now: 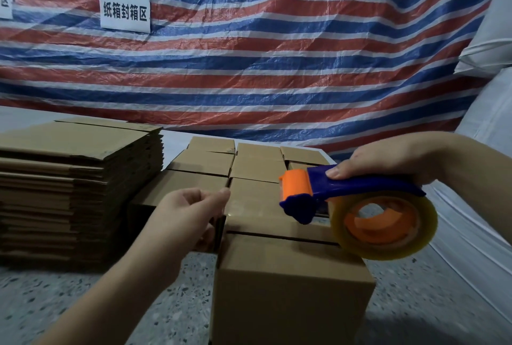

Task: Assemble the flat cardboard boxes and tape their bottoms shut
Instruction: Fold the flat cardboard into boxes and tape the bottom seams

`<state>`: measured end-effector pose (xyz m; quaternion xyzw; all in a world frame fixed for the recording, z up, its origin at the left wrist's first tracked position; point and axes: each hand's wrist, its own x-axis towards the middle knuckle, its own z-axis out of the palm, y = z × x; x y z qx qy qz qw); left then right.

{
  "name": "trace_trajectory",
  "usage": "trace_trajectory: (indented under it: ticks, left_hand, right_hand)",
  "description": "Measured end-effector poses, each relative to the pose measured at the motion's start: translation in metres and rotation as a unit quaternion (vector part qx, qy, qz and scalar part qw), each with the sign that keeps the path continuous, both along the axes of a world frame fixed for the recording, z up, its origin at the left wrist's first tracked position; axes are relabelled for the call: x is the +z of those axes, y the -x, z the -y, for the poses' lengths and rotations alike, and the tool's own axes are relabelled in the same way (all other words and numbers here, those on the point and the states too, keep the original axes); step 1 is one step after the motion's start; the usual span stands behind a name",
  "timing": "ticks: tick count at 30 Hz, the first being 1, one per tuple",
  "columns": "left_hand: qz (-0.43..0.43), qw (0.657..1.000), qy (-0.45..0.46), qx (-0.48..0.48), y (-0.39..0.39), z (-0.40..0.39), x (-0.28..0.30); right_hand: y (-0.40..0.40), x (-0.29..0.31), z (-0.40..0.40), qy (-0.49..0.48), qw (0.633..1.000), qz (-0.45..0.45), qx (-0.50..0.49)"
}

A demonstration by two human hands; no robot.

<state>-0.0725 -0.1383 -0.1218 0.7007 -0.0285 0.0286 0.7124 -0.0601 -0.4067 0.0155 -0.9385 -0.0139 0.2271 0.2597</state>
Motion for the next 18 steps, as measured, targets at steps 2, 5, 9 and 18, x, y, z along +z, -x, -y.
trace_trajectory:
  ticks: [2, 5, 9, 18]
  left_hand:
    - [0.003, 1.0, -0.007, 0.006, 0.005, -0.003, -0.003]
    - [-0.019, 1.0, -0.009, -0.015, 0.008, -0.009, -0.007]
    - [-0.056, 0.997, -0.01, -0.055, 0.011, -0.015, -0.014]
    - [-0.107, 0.987, 0.007, -0.117, 0.004, -0.021, -0.03]
  right_hand:
    - [-0.002, 0.004, -0.003, 0.055, 0.998, -0.017, 0.006]
    - [-0.005, 0.006, -0.013, 0.102, 0.994, -0.027, 0.018]
    - [-0.011, 0.008, -0.02, 0.124, 0.991, -0.029, 0.033]
    - [-0.017, 0.006, -0.022, 0.138, 0.989, -0.03, 0.034]
